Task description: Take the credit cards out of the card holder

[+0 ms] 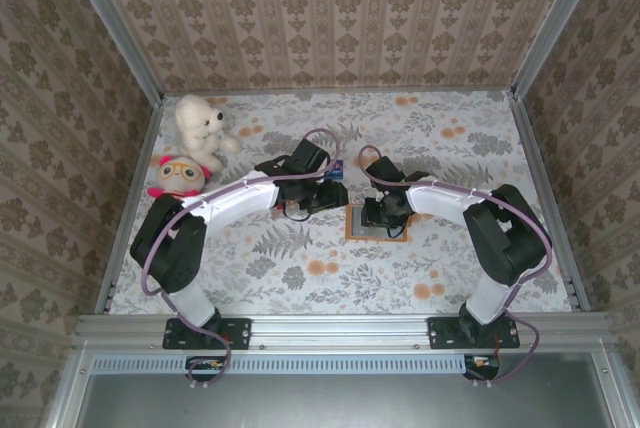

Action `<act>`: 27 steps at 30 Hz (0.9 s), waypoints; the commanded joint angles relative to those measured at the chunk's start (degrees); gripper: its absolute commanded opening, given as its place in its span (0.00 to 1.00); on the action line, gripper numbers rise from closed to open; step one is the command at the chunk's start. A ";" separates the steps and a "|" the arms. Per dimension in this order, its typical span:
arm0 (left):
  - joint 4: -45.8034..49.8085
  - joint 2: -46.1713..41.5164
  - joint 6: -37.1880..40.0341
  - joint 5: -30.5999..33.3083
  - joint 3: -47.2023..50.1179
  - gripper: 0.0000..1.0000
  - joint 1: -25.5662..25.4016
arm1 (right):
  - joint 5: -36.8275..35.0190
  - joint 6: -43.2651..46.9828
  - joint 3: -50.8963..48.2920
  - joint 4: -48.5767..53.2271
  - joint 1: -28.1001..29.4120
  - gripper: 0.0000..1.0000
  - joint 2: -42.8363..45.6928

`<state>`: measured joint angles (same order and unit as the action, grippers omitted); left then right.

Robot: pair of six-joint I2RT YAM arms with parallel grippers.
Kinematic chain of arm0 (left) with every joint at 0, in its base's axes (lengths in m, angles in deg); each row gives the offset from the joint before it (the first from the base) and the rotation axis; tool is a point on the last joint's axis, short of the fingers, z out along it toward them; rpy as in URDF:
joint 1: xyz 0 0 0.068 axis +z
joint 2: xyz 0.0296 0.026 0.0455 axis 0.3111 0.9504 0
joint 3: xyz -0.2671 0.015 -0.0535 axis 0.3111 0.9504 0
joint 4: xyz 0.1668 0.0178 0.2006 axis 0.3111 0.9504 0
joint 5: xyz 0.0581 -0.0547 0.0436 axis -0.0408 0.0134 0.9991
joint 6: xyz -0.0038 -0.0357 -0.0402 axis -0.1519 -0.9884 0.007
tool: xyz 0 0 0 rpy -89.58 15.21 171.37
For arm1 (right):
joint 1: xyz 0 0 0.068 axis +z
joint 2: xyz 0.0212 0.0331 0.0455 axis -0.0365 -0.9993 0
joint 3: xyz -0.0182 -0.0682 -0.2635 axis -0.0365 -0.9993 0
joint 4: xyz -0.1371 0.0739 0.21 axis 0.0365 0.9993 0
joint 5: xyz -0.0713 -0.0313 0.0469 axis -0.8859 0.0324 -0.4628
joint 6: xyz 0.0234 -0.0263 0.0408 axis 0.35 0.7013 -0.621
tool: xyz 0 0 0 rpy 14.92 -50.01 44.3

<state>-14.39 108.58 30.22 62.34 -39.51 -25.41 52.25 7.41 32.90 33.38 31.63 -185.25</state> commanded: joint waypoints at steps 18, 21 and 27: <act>-4.03 10.21 -4.01 -5.12 -2.64 0.37 -3.70 | 3.93 1.06 -5.52 -4.26 -2.56 0.18 0.83; -4.98 11.70 -4.24 -6.41 -3.56 0.36 -4.01 | 5.19 1.13 -5.97 -4.91 -2.98 0.17 1.24; -5.19 13.62 -4.72 -6.69 -4.38 0.33 -4.39 | 8.33 0.48 -6.60 -6.61 -3.83 0.14 2.05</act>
<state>-19.24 120.98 26.52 56.77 -42.59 -29.21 58.57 7.43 27.99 27.30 28.07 -183.22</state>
